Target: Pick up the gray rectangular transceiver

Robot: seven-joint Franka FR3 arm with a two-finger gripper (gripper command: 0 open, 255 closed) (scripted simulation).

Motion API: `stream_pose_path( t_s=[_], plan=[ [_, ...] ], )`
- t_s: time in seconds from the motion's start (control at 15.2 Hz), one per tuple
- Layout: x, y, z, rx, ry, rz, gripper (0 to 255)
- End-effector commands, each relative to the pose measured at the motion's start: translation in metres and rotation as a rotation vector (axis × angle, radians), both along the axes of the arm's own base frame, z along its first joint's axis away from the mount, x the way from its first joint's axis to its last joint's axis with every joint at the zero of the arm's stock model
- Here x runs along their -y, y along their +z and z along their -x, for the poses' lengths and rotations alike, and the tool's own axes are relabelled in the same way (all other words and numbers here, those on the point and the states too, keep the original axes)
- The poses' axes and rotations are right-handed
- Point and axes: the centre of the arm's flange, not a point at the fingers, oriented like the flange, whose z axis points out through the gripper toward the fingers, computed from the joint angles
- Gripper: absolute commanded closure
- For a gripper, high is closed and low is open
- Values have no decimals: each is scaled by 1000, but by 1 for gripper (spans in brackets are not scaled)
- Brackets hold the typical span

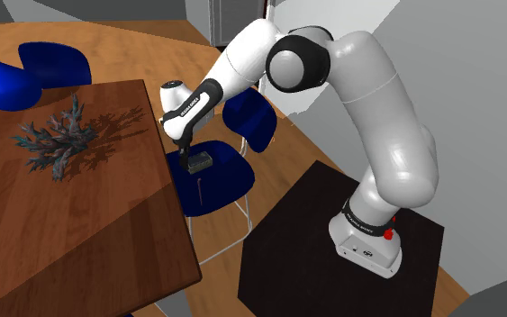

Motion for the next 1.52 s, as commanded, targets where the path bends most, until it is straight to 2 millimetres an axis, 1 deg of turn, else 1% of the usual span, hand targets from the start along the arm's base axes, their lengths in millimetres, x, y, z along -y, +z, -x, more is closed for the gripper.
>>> stream_pose_path(
  t_s=[0.0,0.26,0.4,0.46,1.06,1.45],
  plan=[
    [-1,-12,-2,1,4,0,0],
    [-1,-33,-2,1,4,0,0],
    [-1,-36,-2,1,4,0,0],
    [-1,-35,-2,1,4,0,255],
    [-1,-36,-2,1,4,0,255],
    [-1,-4,-2,1,4,0,255]
  ],
)
